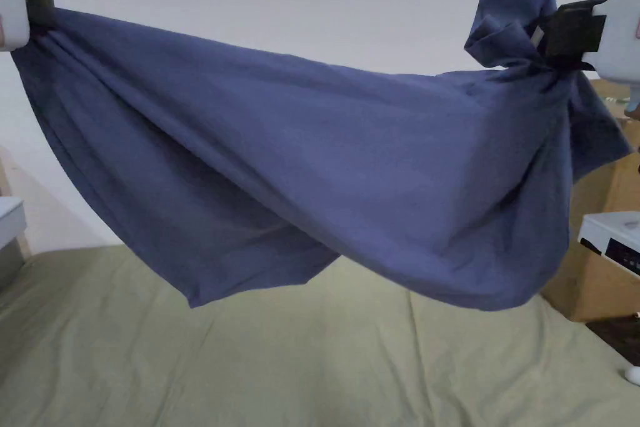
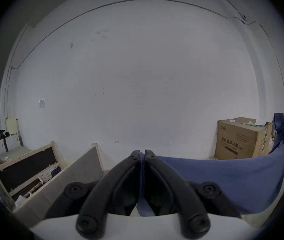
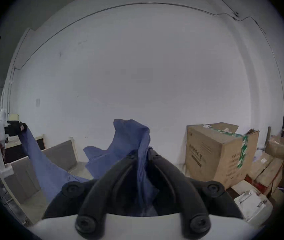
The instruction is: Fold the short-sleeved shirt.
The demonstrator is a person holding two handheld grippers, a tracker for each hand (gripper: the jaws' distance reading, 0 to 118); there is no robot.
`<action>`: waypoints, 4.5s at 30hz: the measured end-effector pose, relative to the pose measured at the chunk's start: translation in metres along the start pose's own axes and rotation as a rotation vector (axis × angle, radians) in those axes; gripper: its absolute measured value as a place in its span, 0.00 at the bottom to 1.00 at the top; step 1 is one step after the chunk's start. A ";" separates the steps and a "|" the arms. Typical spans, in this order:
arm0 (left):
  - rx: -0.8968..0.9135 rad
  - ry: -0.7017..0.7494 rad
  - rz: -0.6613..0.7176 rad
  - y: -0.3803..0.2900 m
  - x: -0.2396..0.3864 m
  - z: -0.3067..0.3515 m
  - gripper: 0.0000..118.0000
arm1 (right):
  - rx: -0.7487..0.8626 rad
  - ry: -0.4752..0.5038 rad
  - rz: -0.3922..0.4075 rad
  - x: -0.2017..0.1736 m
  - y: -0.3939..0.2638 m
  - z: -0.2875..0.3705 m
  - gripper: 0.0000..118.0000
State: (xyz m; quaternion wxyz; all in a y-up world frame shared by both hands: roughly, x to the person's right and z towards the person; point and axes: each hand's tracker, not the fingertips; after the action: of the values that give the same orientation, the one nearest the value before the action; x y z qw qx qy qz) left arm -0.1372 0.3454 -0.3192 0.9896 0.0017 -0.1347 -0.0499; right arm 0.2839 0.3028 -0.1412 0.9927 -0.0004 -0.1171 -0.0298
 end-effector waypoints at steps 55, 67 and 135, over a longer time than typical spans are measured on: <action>-0.825 -0.183 0.030 -0.472 -0.014 0.088 0.91 | -0.828 -0.001 0.029 0.046 -0.431 0.050 0.99; -0.159 0.084 0.007 -0.313 0.023 0.176 0.90 | -0.244 -0.181 -0.017 -0.019 -0.320 0.159 1.00; -0.567 -0.150 0.077 -0.369 0.024 0.122 0.02 | -0.635 0.026 -0.092 0.012 -0.341 0.104 0.16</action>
State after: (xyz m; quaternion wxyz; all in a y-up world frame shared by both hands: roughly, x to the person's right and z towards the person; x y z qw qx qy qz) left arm -0.1835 -0.0231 -0.2017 0.9390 -0.2838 -0.1882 -0.0479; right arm 0.2509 -0.0376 -0.0391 0.9420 -0.3044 -0.0894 -0.1097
